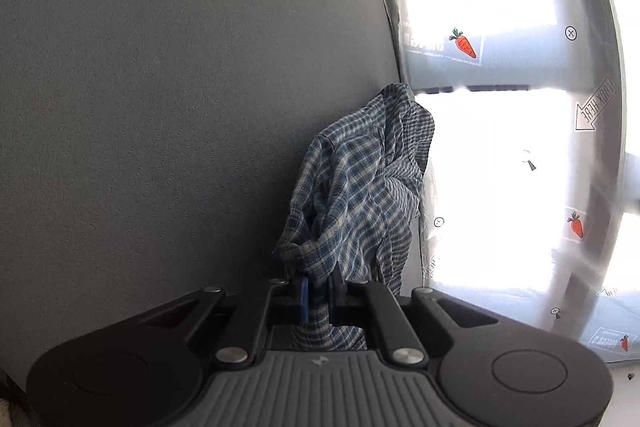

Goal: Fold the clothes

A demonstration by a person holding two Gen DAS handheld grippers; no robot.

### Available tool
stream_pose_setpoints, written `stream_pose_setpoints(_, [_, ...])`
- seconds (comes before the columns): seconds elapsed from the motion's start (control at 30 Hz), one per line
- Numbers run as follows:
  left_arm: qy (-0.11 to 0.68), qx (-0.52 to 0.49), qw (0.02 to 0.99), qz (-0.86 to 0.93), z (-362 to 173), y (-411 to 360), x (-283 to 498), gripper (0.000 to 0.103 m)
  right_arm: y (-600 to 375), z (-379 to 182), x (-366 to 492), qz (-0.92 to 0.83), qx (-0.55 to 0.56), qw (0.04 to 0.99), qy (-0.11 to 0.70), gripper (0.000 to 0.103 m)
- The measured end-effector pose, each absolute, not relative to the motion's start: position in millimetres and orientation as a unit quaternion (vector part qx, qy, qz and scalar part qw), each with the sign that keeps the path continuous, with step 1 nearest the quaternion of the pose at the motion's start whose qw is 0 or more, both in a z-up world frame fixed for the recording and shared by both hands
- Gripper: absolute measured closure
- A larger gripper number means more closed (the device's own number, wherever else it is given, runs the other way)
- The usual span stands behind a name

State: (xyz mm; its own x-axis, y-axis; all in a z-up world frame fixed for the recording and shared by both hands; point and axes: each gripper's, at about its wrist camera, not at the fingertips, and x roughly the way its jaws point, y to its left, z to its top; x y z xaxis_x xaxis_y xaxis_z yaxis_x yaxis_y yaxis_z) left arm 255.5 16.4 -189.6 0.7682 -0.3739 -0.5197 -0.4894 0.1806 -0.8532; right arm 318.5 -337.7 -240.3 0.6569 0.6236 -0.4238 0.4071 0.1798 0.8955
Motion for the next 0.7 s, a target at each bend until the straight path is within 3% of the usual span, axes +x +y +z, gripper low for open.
stream_pose_setpoints(0.17, [0.36,-0.651,0.667,0.036,-167.1,18.2,225.8,0.095,-348.8,-215.2,282.1,0.084,0.648,0.637,0.409,0.095])
stream_pose_setpoints(0.43, [0.375,-0.682,0.627,0.025,-169.0,23.3,235.3,0.095,-341.1,-233.2,277.6,0.068,0.715,0.585,0.377,0.095])
stream_pose_setpoints(0.7, [0.38,-0.705,0.6,0.015,-149.9,27.7,255.0,0.095,-340.8,-214.4,287.3,0.068,0.736,0.568,0.363,0.094])
